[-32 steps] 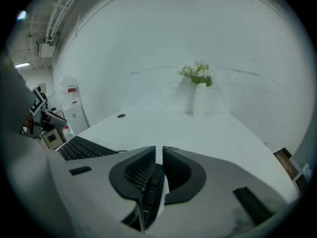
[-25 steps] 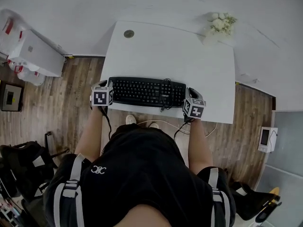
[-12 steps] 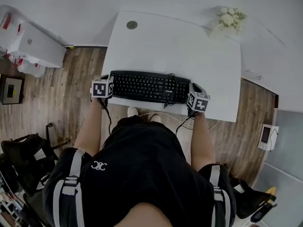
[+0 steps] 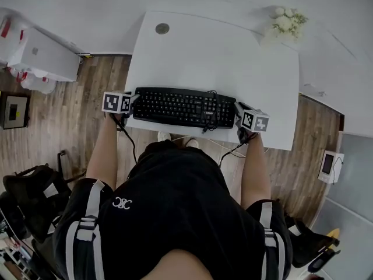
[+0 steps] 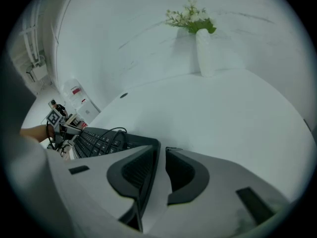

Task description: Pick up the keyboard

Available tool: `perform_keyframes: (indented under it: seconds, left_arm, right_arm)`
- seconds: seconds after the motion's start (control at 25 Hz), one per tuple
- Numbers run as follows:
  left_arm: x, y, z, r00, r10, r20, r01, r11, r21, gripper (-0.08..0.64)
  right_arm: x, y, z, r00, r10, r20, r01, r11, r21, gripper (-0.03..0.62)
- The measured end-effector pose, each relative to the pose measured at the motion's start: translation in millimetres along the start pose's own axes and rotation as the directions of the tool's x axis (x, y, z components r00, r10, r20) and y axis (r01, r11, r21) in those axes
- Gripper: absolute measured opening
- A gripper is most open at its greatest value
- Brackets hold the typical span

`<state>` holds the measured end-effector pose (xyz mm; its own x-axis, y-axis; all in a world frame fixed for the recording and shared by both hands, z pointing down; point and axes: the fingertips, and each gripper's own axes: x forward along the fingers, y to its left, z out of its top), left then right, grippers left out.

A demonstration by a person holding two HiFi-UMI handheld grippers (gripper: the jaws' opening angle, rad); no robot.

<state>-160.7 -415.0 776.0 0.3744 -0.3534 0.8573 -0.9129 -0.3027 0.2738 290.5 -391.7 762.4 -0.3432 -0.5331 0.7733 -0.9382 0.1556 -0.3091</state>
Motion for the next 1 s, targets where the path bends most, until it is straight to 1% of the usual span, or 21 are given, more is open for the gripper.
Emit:
perform_keyframes:
  seconds: [0.08,0.12,0.2,0.28,0.36,0.4,0.48,0.6,0.68,0.76,0.88,0.92,1.0]
  left_arm:
    - [2.2,2.3,-2.0,0.998,-0.055,-0.024,0.054,0.998,-0.037,0.210]
    - [3.6,1.8,-2.9,0.996,-0.089,-0.033,0.087,0.995,-0.056,0.209]
    - [6.5,-0.3,-3.2,0.987,-0.156,-0.043,0.152,0.985,-0.085,0.198]
    - [7.8,-1.6,-2.5,0.977,-0.204,-0.054,0.200,0.977,-0.077,0.194]
    - [9.3,-2.4,-2.1,0.968,-0.239,-0.077,0.236,0.971,-0.045,0.190]
    - [10.6,-2.7,-1.9,0.962,-0.257,-0.094,0.254,0.966,-0.038,0.187]
    - [12.3,-2.7,-1.9,0.947,-0.290,-0.135,0.287,0.957,-0.044,0.182]
    - [11.6,-1.6,-2.4,0.927,-0.316,-0.202,0.314,0.948,-0.047,0.176]
    - [12.0,-1.5,-1.9,0.916,-0.325,-0.234,0.323,0.945,-0.048,0.174]
    - [12.6,-1.8,-2.1,0.911,-0.322,-0.257,0.322,0.946,-0.042,0.172]
    - [12.5,-5.1,-2.7,0.904,-0.326,-0.275,0.327,0.944,-0.043,0.171]
    - [12.7,-7.7,-2.6,0.900,-0.340,-0.274,0.338,0.940,-0.058,0.114]
    - [14.2,-9.9,-2.1,0.893,-0.363,-0.265,0.349,0.932,-0.099,0.118]
  right_arm:
    - [1.3,0.2,-0.6,0.999,0.041,-0.022,-0.041,0.999,0.021,0.087]
    - [1.5,0.1,-1.0,0.997,0.066,-0.030,-0.065,0.997,0.039,0.087]
    - [2.0,-0.7,-1.7,0.990,0.133,-0.042,-0.128,0.986,0.104,0.087]
    - [3.3,-1.1,-2.1,0.976,0.213,-0.052,-0.200,0.961,0.189,0.091]
    - [5.2,-2.4,-2.5,0.958,0.280,-0.064,-0.255,0.932,0.257,0.098]
    - [5.8,-3.5,-2.8,0.950,0.305,-0.071,-0.274,0.920,0.280,0.110]
    - [6.6,-3.7,-3.0,0.936,0.341,-0.083,-0.301,0.902,0.310,0.112]
    - [8.5,-0.3,-2.5,0.923,0.372,-0.101,-0.323,0.888,0.327,0.110]
    - [9.8,1.4,-2.0,0.918,0.377,-0.121,-0.323,0.890,0.321,0.109]
    - [10.7,2.4,-2.1,0.918,0.370,-0.142,-0.315,0.898,0.308,0.110]
    - [11.2,3.8,-1.8,0.920,0.359,-0.158,-0.303,0.906,0.296,0.110]
    - [11.3,4.0,-1.8,0.920,0.358,-0.159,-0.301,0.906,0.297,0.110]
    - [11.8,4.1,-2.1,0.921,0.359,-0.154,-0.302,0.904,0.303,0.109]
